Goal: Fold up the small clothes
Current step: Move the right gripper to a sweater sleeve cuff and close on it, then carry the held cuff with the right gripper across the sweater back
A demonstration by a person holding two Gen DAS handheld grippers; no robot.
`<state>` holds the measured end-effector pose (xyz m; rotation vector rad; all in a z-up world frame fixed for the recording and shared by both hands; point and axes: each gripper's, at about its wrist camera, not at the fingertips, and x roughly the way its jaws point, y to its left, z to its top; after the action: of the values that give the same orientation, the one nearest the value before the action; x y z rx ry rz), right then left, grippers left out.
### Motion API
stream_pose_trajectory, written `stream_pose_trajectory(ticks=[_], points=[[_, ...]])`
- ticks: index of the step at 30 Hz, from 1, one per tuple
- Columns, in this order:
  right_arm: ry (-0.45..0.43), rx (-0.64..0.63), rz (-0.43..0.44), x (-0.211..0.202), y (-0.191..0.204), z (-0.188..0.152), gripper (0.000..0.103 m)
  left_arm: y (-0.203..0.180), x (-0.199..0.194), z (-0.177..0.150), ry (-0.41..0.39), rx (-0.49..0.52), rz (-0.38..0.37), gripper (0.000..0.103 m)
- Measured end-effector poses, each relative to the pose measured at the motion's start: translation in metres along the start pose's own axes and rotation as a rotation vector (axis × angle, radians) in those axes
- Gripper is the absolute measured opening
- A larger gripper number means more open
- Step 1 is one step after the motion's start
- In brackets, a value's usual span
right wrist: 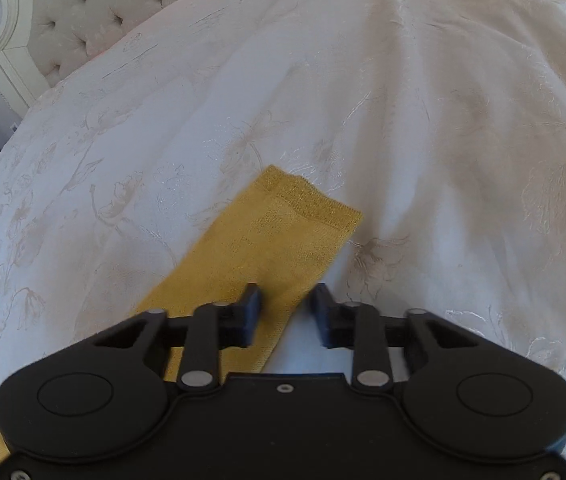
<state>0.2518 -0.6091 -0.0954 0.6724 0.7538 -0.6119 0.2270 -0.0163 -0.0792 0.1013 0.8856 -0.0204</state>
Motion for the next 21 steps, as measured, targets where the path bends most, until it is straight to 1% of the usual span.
stream_pose_trajectory(ticks=[4,7,10,13,15,17,19,21], points=[[-0.08,-0.088,-0.007,-0.034,0.023,-0.001,0.009,0.011,-0.007,0.001,-0.01,-0.004,-0.03,0.072],[-0.14,-0.182,0.038,-0.073,0.05,0.0,0.009,0.022,-0.012,0.003,-0.034,0.001,-0.051,0.072],[-0.181,-0.311,0.087,-0.116,0.095,-0.005,0.009,0.036,-0.013,0.011,-0.065,-0.011,-0.075,0.072],[-0.203,-0.417,0.149,-0.146,0.148,-0.017,0.009,0.054,-0.009,0.017,-0.097,-0.062,-0.096,0.072],[-0.213,-0.481,0.201,-0.167,0.182,-0.033,0.009,0.066,-0.007,0.021,-0.1,-0.082,-0.124,0.072],[-0.212,-0.54,0.258,-0.184,0.214,-0.053,0.009,0.078,-0.007,0.023,-0.129,-0.068,-0.148,0.072],[-0.205,-0.589,0.321,-0.194,0.245,-0.078,0.009,0.089,-0.005,0.022,-0.153,-0.082,-0.13,0.072],[-0.201,-0.639,0.377,-0.2,0.272,-0.109,0.009,0.102,-0.001,0.022,-0.145,-0.125,-0.134,0.072]])
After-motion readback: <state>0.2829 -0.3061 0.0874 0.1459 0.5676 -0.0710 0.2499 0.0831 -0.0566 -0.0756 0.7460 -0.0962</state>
